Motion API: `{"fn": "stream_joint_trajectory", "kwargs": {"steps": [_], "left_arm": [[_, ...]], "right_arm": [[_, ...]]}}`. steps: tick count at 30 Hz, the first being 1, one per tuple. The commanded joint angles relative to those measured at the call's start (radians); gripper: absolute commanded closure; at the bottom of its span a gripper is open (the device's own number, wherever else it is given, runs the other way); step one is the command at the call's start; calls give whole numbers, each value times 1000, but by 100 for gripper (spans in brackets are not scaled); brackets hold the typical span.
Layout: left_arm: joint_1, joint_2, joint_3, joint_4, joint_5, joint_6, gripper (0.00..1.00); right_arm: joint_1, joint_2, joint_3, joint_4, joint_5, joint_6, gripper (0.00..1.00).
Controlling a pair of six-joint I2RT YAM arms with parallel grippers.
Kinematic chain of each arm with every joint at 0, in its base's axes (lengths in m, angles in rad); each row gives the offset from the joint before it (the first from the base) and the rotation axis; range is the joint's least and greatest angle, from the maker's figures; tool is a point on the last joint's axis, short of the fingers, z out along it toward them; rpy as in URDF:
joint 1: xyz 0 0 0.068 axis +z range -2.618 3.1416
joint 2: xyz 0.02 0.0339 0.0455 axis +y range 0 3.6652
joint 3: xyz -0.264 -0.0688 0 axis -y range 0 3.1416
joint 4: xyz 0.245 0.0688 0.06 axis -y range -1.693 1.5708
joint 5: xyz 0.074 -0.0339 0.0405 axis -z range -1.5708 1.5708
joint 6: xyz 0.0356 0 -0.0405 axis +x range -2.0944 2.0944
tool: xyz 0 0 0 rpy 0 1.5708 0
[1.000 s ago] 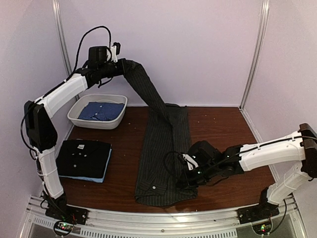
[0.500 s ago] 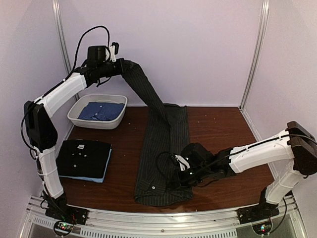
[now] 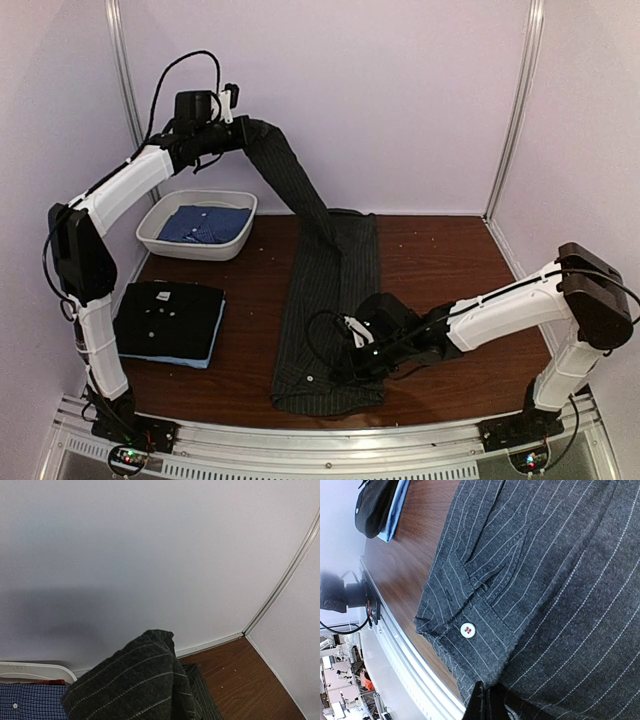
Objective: Fold and stack the long sleeve shirts
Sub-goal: Fold the 1/3-folded shirt at the center of the board.
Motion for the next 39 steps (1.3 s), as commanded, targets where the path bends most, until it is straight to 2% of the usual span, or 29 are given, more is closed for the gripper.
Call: {"fn": "stream_joint_trajectory", "kwargs": {"steps": [1,3,8,12,17,24,33,39], "left_arm": [[10,17,-11,33,89,18,98],[10,16,-32,35,134,20,98],[10,8,-90,36,247,33,98],[7,-14,-157,37,359,67,98],[-16,-36,-227,24,501,118,99],[-96,-33,-294,-79,721,203,98],[-252,-29,-370,-298,784,348,98],[-349,-30,-389,-418,761,406,98]], "right_arm": [[8,25,20,60,-15,-6,100],[9,25,19,71,-15,-9,95],[8,-14,36,42,11,-39,73],[-13,-111,69,-74,109,-95,58],[-104,-254,84,-198,246,-156,45],[-293,-378,38,-237,307,-209,39],[-360,-383,-4,-231,308,-250,36],[-364,-363,-21,-207,297,-255,36]]}}
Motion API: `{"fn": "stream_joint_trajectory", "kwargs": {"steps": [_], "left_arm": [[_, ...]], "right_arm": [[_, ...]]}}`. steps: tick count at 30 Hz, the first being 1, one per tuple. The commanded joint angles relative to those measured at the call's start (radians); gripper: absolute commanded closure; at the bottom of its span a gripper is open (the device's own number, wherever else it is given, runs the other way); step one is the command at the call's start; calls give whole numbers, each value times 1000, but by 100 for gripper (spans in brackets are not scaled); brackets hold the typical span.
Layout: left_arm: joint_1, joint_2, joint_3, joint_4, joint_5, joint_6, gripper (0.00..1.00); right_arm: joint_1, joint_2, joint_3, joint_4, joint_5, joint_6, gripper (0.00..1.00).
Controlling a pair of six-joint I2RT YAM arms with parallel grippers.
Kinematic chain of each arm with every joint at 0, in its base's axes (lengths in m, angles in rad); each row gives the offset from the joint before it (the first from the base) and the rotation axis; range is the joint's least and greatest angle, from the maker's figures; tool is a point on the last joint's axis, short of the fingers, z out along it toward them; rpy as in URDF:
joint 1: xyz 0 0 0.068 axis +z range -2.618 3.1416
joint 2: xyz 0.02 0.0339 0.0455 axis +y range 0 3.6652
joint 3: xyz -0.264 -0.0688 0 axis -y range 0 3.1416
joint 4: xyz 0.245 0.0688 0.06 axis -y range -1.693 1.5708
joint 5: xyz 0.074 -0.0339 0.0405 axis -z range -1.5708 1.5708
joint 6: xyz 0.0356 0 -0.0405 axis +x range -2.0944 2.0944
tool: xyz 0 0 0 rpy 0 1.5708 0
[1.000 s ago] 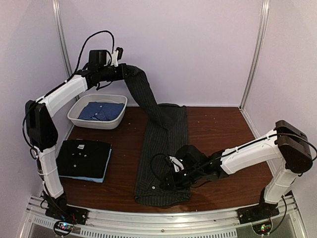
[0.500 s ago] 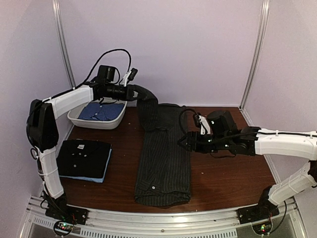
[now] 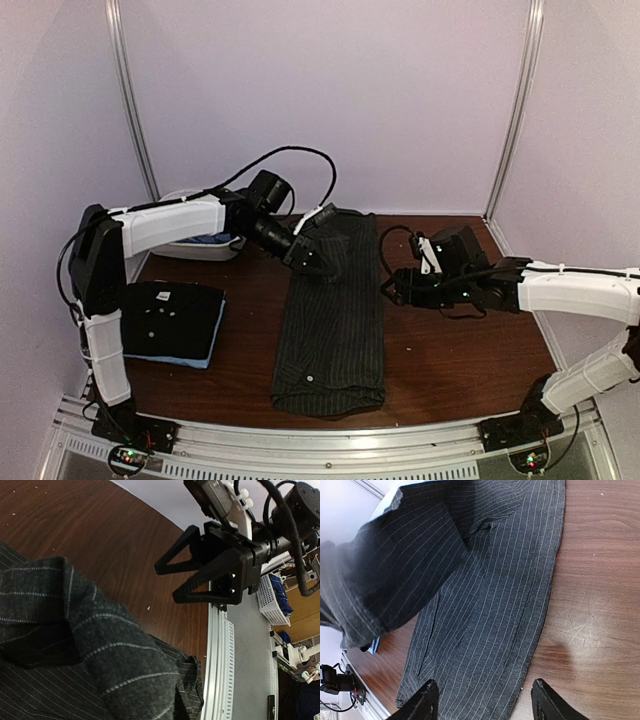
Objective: Fold and stack the long sleeve shirts
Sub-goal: Fold the 1/3-folded shirt at the center of the board, then place the rectangle-folded shirt in the left sleeve.
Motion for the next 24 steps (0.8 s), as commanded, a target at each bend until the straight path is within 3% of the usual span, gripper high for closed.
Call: {"fn": "stream_joint_trajectory", "kwargs": {"steps": [1,6,8,13,16,19,24], "left_arm": [[-55,-29,-10,-100,-2,93,97],[-84,-19,-21,-144,-34,117,93],[-93,-18,-26,-156,-56,122,85],[-96,-34,-51,-132,-140,87,55],[-95,-52,-62,-96,-240,28,47],[-87,-56,-75,-47,-342,-46,46],[-16,-34,-123,29,-516,-255,54]], "right_arm": [[-10,17,-21,17,11,-18,35],[-12,34,-29,29,2,-21,35],[-11,38,-35,30,2,-22,35],[-11,40,-53,33,0,-21,35],[-11,38,-66,34,-2,-20,35],[-11,40,-79,39,-18,-24,34],[1,53,-95,50,-62,-39,34]]}}
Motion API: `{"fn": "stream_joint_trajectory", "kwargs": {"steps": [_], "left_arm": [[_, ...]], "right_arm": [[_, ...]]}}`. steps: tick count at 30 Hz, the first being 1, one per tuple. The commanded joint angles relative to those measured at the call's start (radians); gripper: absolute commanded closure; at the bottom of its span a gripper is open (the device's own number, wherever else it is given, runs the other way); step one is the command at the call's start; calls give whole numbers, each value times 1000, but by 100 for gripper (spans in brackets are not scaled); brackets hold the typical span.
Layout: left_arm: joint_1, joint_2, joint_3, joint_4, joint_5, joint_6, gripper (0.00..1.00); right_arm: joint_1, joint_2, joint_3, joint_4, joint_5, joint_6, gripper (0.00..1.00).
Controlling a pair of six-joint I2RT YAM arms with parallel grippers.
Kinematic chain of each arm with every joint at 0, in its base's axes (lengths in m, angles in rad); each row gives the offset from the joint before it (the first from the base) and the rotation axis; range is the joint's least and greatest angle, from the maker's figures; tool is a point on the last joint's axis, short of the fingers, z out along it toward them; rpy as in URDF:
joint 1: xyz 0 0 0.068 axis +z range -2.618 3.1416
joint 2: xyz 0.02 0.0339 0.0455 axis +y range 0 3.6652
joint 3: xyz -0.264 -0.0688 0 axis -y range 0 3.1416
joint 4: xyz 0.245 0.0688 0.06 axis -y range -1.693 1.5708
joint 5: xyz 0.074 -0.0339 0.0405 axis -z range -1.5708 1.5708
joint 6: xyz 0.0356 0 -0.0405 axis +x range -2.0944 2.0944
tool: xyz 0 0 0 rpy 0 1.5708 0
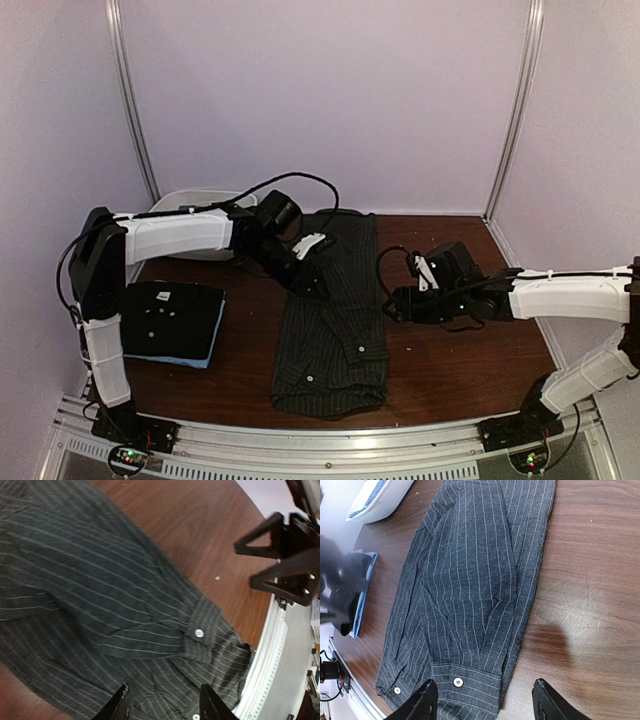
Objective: Fold and stack the long sleeve shirts
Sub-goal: Place the rectangle-folded shirt in the left sleeve.
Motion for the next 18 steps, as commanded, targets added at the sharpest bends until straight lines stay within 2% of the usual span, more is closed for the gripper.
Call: {"fn": "stream_joint_trajectory", "kwargs": {"steps": [1,6,18], "left_arm": [[94,-13,-53,123,-200,-222,56],[153,13,-112,228,-214,-357,58],[189,154,-28,355,-237,-529,57]], "right_arm": [[16,15,-23,30,-31,-27,35],[62,39,-18,40,-28,-21,35],[191,86,22,42,35,9,35]]}}
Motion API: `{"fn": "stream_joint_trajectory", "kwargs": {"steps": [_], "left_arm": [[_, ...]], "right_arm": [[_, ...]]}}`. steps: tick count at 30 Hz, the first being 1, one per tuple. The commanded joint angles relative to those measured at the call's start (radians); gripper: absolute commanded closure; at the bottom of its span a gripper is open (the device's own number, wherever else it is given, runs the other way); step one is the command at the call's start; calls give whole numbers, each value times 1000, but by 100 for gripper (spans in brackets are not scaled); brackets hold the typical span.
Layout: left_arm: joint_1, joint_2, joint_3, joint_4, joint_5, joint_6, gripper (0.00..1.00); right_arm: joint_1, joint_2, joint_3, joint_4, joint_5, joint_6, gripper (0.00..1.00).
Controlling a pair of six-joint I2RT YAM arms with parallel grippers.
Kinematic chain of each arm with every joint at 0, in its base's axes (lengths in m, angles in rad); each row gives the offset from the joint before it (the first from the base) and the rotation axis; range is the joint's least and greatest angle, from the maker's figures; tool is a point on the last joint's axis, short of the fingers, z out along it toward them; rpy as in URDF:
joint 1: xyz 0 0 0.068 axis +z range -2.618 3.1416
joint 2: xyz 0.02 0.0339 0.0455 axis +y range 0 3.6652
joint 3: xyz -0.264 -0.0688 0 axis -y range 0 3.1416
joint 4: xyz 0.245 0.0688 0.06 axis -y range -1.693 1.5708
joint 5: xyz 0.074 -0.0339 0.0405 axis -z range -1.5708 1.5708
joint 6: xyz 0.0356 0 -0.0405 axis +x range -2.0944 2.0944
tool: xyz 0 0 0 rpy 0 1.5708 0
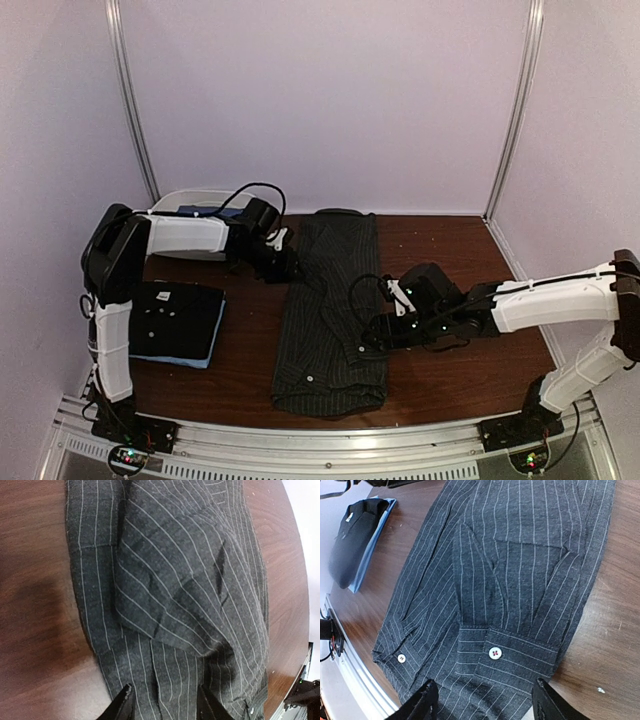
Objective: Fold and stack the long sleeve shirts
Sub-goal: Place the rectangle-folded shirt in the left sleeve, then smooth out the rectangle-folded shirt at the center of the board.
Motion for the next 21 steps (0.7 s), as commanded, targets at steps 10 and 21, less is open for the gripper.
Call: {"fn": "stream_joint_trajectory", "kwargs": {"steps": [10,21], "left_arm": [[10,141,116,137,-17,-123,59],[10,172,164,137,-39,-124,80]], "right_arm": [[63,6,30,17,64,27,36],[134,76,89,-46,145,-16,36]]}}
